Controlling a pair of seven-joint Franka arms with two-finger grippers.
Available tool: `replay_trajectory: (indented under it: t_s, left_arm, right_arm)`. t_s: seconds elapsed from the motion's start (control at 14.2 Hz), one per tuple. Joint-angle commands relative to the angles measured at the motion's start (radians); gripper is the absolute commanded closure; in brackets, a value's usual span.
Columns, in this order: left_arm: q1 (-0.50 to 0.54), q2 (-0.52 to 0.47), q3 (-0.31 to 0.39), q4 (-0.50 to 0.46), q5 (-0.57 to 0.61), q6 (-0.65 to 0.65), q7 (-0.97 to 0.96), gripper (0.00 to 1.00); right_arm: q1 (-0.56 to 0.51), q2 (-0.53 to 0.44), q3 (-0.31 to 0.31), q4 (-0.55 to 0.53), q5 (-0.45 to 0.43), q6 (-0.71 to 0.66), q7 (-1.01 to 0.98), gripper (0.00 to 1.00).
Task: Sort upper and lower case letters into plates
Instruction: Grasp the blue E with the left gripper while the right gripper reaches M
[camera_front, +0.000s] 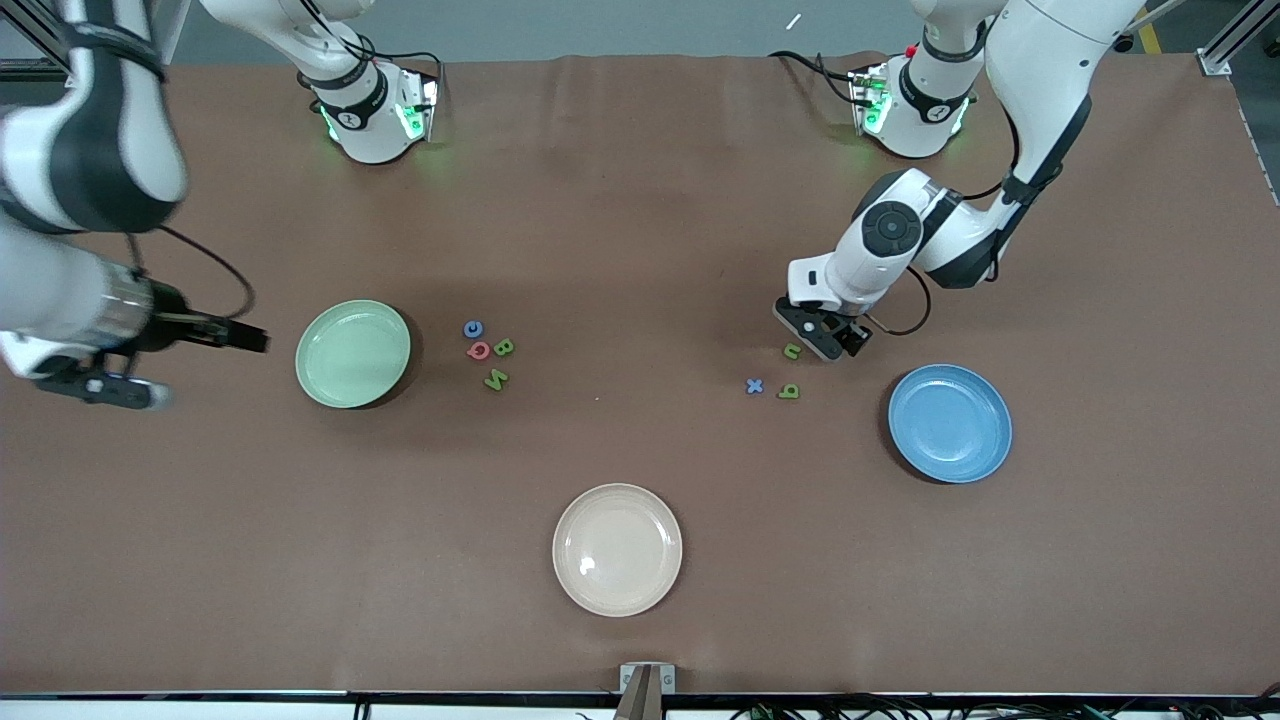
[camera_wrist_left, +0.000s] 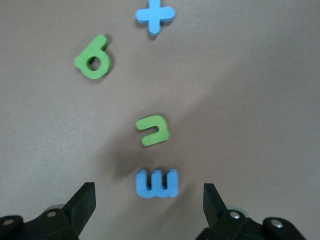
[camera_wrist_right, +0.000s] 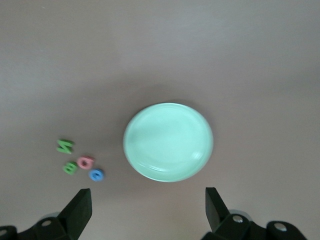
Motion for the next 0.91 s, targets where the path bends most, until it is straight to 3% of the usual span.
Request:
replay_trajectory:
  t_s: [0.0, 0.21, 0.35, 0.56, 0.84]
  left_arm:
    - [-0.011, 0.020, -0.002, 0.001, 0.101, 0.011, -0.098, 0.04]
    - [-0.002, 0.060, -0.002, 0.005, 0.259, 0.011, -0.220, 0.05]
    - [0.002, 0.075, -0.003, 0.010, 0.337, 0.011, -0.289, 0.05]
    - [0.004, 0.080, -0.003, 0.010, 0.354, 0.011, -0.300, 0.05]
    - [0.004, 0.080, -0.003, 0.010, 0.356, 0.011, -0.302, 0.21]
  right_arm:
    - [0.063, -0.061, -0.006, -0.206, 0.027, 0.177, 0.108, 0.00]
    - [0.136, -0.075, -0.006, -0.340, 0.050, 0.343, 0.213, 0.00]
    - [0.204, -0.062, -0.006, -0.357, 0.050, 0.416, 0.351, 0.01]
    - [0.294, 0.003, -0.007, -0.391, 0.050, 0.557, 0.480, 0.01]
    - [0.356, 0.110, -0.006, -0.425, 0.050, 0.740, 0.565, 0.01]
